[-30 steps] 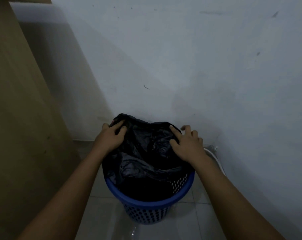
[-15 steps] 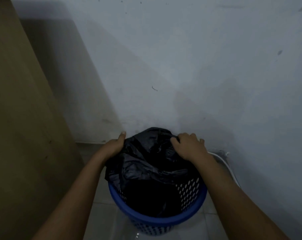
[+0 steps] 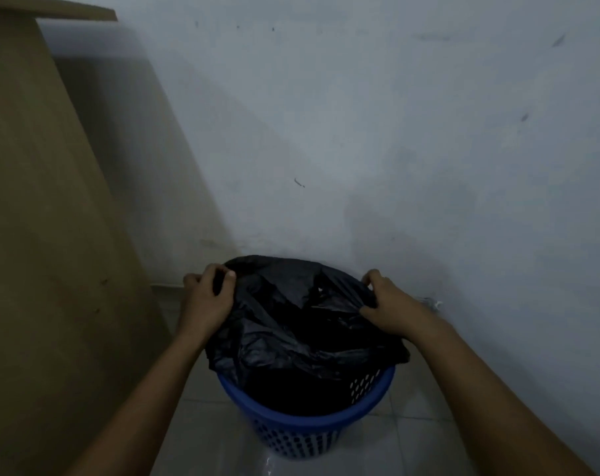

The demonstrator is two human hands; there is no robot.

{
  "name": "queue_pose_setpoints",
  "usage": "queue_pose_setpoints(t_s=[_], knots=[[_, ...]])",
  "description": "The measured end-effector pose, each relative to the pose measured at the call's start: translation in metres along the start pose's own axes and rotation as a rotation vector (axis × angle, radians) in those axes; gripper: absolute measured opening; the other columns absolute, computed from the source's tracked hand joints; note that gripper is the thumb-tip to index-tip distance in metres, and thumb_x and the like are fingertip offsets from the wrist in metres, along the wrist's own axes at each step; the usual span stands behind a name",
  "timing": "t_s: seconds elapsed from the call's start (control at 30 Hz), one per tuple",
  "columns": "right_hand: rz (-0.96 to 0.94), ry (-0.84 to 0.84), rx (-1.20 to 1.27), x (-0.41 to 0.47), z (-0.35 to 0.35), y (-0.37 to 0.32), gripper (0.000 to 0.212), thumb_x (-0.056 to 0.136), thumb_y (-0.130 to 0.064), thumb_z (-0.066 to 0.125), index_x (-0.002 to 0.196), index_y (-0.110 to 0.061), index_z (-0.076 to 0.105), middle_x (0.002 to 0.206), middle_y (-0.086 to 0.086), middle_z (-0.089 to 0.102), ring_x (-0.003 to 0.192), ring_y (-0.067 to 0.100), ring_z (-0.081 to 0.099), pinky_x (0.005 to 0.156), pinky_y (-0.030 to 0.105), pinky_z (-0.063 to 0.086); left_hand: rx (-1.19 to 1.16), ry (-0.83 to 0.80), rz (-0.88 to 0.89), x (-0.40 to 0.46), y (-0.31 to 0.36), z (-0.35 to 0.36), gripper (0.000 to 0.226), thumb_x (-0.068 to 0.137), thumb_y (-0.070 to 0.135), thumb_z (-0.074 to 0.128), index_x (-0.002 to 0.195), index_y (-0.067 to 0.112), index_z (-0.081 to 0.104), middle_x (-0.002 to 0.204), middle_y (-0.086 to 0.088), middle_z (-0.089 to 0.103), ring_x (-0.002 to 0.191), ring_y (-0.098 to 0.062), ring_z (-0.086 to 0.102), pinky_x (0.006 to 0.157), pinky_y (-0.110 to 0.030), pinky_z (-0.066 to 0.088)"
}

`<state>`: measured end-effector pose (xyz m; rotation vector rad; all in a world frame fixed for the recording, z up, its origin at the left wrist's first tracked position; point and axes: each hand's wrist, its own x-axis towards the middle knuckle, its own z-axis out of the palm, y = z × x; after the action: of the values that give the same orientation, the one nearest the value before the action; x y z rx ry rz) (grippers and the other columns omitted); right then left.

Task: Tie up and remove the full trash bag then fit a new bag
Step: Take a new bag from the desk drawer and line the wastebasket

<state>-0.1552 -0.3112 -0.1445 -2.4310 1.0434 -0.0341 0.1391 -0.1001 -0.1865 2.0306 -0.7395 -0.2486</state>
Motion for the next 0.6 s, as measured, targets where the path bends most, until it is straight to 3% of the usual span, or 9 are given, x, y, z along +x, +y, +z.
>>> queue_pose_setpoints(t_s=[0.07,0.13,0.23,0.3,0.4,0.47,0.53,0.6], knots=[[0.028,0.023,-0.043,-0.013,-0.002,-0.001,0.040,0.108,-0.040,0.056,0.140,-0.019,0.043,0.132,0.013,0.049,0.101,0.031,0.064,0.085,0.044,0.060,0.188,0.213,0.203,-0.013,0.006,-0.007,0.016,0.099,0.052,0.058,0.094,0.037,0.058,0.107,-0.002,0.037,0.093,-0.030,0.054,0.084,-0.039,0.053],[0.069,0.052,-0.125,-0.025,-0.001,-0.004,0.044,0.112,-0.042,0.042,0.149,-0.017,0.045,0.141,0.014,0.050,0.114,0.034,0.062,0.095,0.046,0.056,0.358,0.193,0.293,-0.022,0.014,-0.016,0.022,0.099,0.052,0.060,0.092,0.032,0.066,0.104,-0.005,0.047,0.097,-0.034,0.054,0.083,-0.040,0.051],[0.149,0.125,-0.375,-0.043,0.001,-0.017,0.056,0.112,-0.044,0.033,0.158,-0.012,0.039,0.156,0.014,0.046,0.135,0.037,0.049,0.113,0.055,0.042,0.313,-0.356,-0.050,-0.032,0.028,-0.033,0.055,0.099,0.063,0.053,0.127,0.017,0.064,0.126,-0.012,0.065,0.110,-0.034,0.065,0.076,-0.041,0.056],[0.114,0.210,-0.494,-0.054,0.005,-0.030,0.069,0.110,-0.040,0.044,0.169,-0.017,0.017,0.170,0.013,0.026,0.148,0.038,0.035,0.120,0.059,0.031,0.268,-0.616,-0.219,-0.050,0.036,-0.040,0.071,0.094,0.068,0.060,0.151,0.028,0.045,0.146,-0.008,0.057,0.116,-0.031,0.062,0.069,-0.038,0.055],[-0.206,0.322,-0.482,-0.058,0.010,-0.049,0.074,0.102,-0.028,0.055,0.169,-0.030,0.023,0.171,0.007,0.027,0.151,0.033,0.032,0.122,0.048,0.028,0.228,-0.618,0.039,-0.068,0.040,-0.041,0.062,0.095,0.045,0.074,0.148,0.031,0.044,0.141,-0.005,0.058,0.119,-0.023,0.059,0.092,-0.038,0.055],[-0.406,0.211,-0.468,-0.054,0.017,-0.064,0.069,0.103,-0.033,0.054,0.167,-0.036,0.027,0.173,0.000,0.026,0.155,0.029,0.027,0.125,0.046,0.026,0.169,-0.572,0.124,-0.074,0.044,-0.041,0.050,0.098,0.025,0.073,0.142,0.024,0.050,0.137,-0.006,0.058,0.121,-0.016,0.053,0.098,-0.032,0.050],[-0.430,0.040,-0.489,-0.047,0.028,-0.074,0.068,0.107,-0.045,0.049,0.168,-0.043,0.021,0.178,-0.002,0.014,0.161,0.029,0.015,0.131,0.052,0.014,0.167,-0.592,0.141,-0.076,0.048,-0.046,0.077,0.097,0.023,0.074,0.161,0.014,0.032,0.155,-0.006,0.046,0.134,-0.016,0.047,0.105,-0.027,0.044],[-0.289,-0.024,-0.560,-0.038,0.037,-0.074,0.070,0.107,-0.057,0.041,0.170,-0.042,0.013,0.180,0.002,0.006,0.164,0.032,0.004,0.131,0.059,0.000,0.243,-0.624,0.140,-0.074,0.046,-0.049,0.106,0.096,0.028,0.076,0.167,0.017,-0.001,0.170,-0.006,0.025,0.153,-0.026,0.033,0.120,-0.036,0.036]])
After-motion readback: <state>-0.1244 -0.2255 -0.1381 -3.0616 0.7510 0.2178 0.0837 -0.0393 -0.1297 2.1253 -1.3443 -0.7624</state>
